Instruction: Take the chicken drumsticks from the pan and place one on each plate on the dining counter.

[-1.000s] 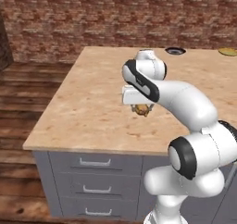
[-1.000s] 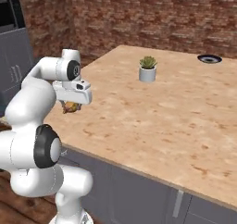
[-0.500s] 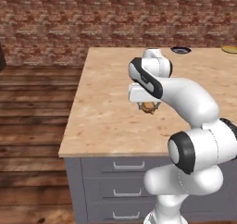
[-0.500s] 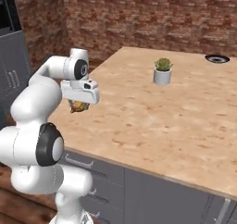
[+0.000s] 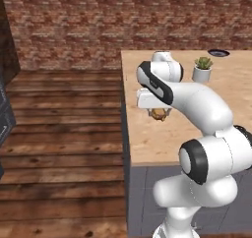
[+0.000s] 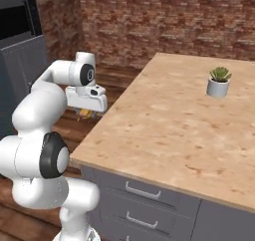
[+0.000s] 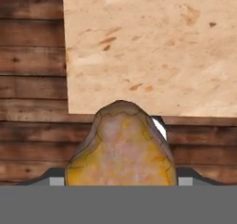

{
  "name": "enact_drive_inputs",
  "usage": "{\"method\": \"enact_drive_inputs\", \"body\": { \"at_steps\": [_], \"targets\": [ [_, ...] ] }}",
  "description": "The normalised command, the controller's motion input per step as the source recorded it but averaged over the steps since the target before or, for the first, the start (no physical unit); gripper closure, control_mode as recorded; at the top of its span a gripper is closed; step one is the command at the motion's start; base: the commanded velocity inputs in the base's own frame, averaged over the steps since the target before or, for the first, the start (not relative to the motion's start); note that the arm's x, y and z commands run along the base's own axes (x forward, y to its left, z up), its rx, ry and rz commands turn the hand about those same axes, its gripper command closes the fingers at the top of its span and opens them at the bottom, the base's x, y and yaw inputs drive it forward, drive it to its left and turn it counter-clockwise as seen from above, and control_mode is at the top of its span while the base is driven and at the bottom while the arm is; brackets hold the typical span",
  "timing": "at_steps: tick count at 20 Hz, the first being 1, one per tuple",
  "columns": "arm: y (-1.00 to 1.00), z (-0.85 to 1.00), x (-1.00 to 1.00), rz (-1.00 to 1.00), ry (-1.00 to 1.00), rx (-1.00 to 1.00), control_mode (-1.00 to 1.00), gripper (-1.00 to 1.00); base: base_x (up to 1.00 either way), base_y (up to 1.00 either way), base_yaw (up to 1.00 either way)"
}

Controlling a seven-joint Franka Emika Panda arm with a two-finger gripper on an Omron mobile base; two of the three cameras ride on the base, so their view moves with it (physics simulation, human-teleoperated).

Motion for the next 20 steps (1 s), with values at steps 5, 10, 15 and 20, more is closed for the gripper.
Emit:
{"method": "enact_drive_inputs", "body": {
  "at_steps": [5,10,15,20],
  "targets": [
    [0.00,0.00,0.00,0.00,0.00,0.00,1.00,1.00,0.01,1.00,-0.14],
    [0.00,0.00,0.00,0.00,0.00,0.00,1.00,1.00,0.09,0.99,-0.18],
    [0.00,0.00,0.00,0.00,0.00,0.00,1.00,1.00,0.44,0.85,-0.30],
    [0.00,0.00,0.00,0.00,0.00,0.00,1.00,1.00,0.93,0.54,-0.35]
  ]
}}
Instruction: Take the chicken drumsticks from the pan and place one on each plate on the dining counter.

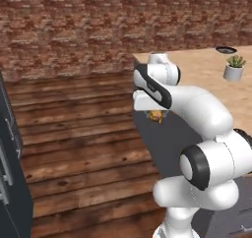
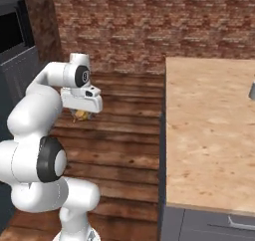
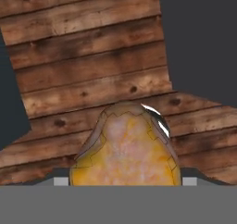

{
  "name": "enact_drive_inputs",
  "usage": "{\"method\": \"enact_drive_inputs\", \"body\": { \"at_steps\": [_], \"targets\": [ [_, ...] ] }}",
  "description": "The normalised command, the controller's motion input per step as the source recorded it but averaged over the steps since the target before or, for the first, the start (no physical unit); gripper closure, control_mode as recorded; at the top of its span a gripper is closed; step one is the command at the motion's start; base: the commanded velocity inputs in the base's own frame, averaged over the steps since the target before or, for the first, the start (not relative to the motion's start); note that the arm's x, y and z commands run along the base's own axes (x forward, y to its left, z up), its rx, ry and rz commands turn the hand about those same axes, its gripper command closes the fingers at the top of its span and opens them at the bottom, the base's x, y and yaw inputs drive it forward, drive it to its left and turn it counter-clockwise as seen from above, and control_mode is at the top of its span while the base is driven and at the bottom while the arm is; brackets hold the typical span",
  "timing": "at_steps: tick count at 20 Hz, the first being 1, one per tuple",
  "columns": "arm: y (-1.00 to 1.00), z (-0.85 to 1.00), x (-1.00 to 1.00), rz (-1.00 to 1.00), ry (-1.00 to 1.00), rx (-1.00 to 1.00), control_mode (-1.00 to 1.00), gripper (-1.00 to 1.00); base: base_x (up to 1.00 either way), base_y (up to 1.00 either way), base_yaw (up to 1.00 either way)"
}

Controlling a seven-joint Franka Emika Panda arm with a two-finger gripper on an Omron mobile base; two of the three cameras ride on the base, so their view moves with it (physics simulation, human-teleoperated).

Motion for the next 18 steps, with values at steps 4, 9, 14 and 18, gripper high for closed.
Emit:
{"method": "enact_drive_inputs", "body": {
  "at_steps": [4,9,14,18],
  "targets": [
    [0.00,0.00,0.00,0.00,0.00,0.00,1.00,1.00,1.00,0.39,-0.24],
    [0.00,0.00,0.00,0.00,0.00,0.00,1.00,1.00,1.00,0.38,-0.19],
    [0.00,0.00,0.00,0.00,0.00,0.00,1.00,1.00,1.00,0.49,-0.12],
    [0.00,0.00,0.00,0.00,0.00,0.00,1.00,1.00,1.00,0.48,-0.11]
  ]
}}
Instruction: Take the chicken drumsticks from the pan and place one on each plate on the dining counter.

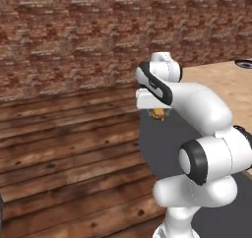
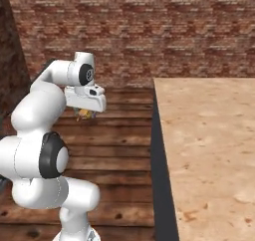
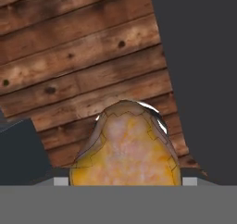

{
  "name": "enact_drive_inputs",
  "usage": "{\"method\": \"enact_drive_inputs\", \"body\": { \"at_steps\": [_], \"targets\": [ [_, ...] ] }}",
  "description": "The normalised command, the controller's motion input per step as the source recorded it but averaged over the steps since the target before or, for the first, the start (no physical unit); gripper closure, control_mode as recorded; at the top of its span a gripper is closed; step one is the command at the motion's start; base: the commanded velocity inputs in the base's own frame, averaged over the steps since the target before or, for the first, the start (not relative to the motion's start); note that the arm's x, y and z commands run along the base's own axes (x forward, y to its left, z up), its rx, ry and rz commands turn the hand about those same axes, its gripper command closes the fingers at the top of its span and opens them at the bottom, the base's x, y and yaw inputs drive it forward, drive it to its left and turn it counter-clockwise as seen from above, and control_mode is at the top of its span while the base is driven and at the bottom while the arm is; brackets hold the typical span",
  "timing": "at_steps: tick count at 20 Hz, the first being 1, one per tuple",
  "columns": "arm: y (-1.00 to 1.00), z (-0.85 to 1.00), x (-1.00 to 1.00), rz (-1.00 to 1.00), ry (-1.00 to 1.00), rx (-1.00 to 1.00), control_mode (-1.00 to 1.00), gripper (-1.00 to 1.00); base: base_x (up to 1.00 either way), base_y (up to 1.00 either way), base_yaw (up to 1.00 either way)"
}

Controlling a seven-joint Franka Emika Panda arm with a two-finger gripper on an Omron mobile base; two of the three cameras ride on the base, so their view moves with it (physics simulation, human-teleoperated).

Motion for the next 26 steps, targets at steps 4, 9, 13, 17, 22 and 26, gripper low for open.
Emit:
{"method": "enact_drive_inputs", "body": {
  "at_steps": [4,9,13,17,22,26],
  "targets": [
    [0.00,0.00,0.00,0.00,0.00,0.00,1.00,1.00,1.00,0.55,-0.16],
    [0.00,0.00,0.00,0.00,0.00,0.00,1.00,1.00,1.00,0.57,-0.20],
    [0.00,0.00,0.00,0.00,0.00,0.00,1.00,1.00,0.99,0.59,-0.25],
    [0.00,0.00,0.00,0.00,0.00,0.00,1.00,1.00,0.98,0.58,-0.29],
    [0.00,0.00,0.00,0.00,0.00,0.00,1.00,1.00,0.99,0.54,-0.40],
    [0.00,0.00,0.00,0.00,0.00,0.00,1.00,1.00,0.96,0.53,-0.46]
  ]
}}
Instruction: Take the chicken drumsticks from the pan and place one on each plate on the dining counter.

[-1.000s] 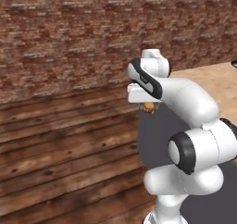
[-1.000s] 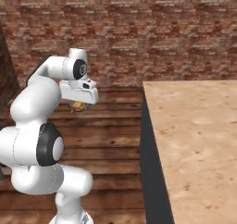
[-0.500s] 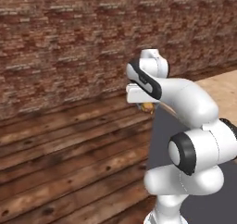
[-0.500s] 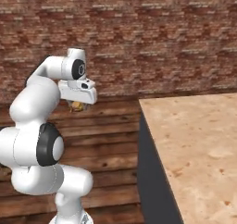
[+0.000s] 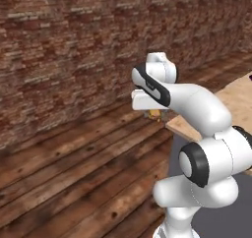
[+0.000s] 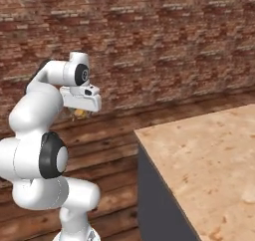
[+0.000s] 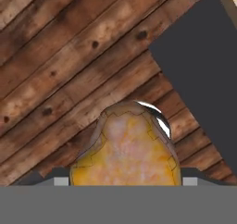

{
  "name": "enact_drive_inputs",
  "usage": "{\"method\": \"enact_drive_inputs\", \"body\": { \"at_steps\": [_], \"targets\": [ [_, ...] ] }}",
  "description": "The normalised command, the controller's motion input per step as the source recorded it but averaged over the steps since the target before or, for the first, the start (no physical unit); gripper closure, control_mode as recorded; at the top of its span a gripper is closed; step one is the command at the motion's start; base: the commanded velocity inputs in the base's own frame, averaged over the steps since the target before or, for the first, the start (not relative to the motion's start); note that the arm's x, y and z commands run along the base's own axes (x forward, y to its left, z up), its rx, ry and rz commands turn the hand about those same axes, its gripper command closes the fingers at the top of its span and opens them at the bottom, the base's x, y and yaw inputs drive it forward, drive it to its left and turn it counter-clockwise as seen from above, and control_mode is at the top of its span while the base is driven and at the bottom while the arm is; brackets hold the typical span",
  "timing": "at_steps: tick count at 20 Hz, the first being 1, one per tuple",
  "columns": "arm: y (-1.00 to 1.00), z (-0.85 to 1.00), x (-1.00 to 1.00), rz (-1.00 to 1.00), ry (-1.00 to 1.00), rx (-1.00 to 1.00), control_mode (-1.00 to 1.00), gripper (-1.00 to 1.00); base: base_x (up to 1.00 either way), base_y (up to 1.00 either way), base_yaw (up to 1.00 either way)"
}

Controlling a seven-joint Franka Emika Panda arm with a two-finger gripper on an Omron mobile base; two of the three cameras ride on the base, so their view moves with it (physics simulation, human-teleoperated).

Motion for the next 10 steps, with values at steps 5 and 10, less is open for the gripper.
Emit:
{"method": "enact_drive_inputs", "body": {
  "at_steps": [5,10],
  "targets": [
    [0.00,0.00,0.00,0.00,0.00,0.00,1.00,1.00,0.94,0.54,-0.48],
    [0.00,0.00,0.00,0.00,0.00,0.00,1.00,1.00,0.90,0.54,-0.51]
  ]
}}
